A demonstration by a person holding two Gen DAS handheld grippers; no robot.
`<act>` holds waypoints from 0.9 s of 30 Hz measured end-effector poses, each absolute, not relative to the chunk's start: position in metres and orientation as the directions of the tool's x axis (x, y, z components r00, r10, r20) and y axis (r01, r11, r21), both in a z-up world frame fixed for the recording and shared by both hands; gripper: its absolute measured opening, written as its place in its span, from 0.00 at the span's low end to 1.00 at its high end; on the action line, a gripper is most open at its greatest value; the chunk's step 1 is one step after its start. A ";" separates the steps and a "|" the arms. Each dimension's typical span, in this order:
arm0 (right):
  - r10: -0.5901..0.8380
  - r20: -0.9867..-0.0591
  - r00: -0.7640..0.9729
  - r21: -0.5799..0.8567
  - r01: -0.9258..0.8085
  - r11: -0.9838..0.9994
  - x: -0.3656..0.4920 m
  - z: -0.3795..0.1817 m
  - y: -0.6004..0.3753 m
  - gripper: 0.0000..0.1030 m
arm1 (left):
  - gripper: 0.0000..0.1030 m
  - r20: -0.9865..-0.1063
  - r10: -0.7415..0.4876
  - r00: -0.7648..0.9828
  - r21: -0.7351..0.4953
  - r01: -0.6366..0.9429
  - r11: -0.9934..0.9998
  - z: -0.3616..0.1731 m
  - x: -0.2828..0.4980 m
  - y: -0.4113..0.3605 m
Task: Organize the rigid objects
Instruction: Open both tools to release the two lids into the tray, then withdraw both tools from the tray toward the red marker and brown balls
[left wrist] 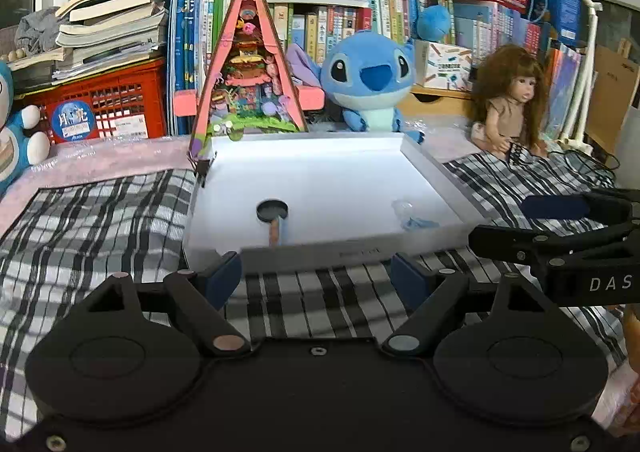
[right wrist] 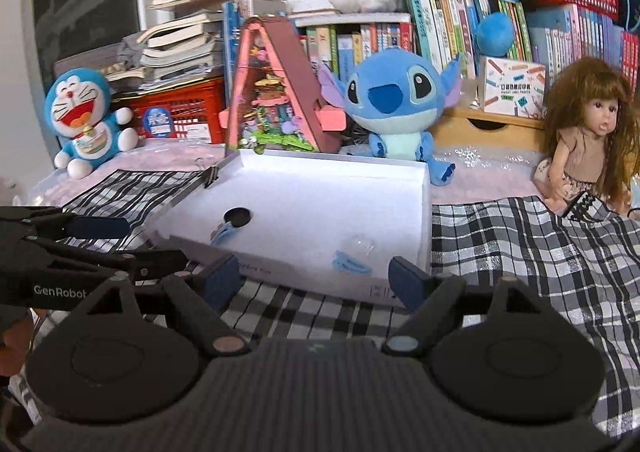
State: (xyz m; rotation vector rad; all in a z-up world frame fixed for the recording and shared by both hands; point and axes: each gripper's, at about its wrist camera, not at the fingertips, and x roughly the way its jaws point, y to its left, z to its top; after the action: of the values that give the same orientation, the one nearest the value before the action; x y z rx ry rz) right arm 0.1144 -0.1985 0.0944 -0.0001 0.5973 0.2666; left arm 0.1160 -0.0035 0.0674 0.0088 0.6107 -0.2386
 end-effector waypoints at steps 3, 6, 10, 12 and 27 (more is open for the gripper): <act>0.252 -0.543 0.801 0.056 -0.265 0.963 0.101 0.094 -0.197 0.88 | 0.79 -0.568 -0.224 0.792 -0.056 0.234 0.971 0.063 0.104 -0.004; 0.253 -0.529 0.810 0.030 -0.280 0.959 0.089 0.092 -0.196 0.90 | 0.79 -0.571 -0.230 0.788 -0.066 0.236 0.970 0.059 0.093 -0.002; 0.258 -0.523 0.813 0.012 -0.295 0.955 0.076 0.088 -0.194 0.91 | 0.80 -0.573 -0.237 0.785 -0.084 0.231 0.969 0.053 0.080 0.000; 0.265 -0.519 0.813 0.016 -0.301 0.954 0.070 0.086 -0.194 0.91 | 0.80 -0.572 -0.237 0.785 -0.086 0.230 0.969 0.051 0.074 0.001; 0.247 -0.495 0.833 -0.057 -0.314 0.948 0.028 0.064 -0.189 0.93 | 0.82 -0.577 -0.238 0.781 -0.106 0.216 0.970 0.031 0.037 0.001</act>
State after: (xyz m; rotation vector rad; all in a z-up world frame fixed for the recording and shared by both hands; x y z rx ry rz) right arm 0.0278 -0.1886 0.0640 -0.1379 0.5053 0.2984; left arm 0.0373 0.0007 0.0308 -0.0350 0.6277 -0.2453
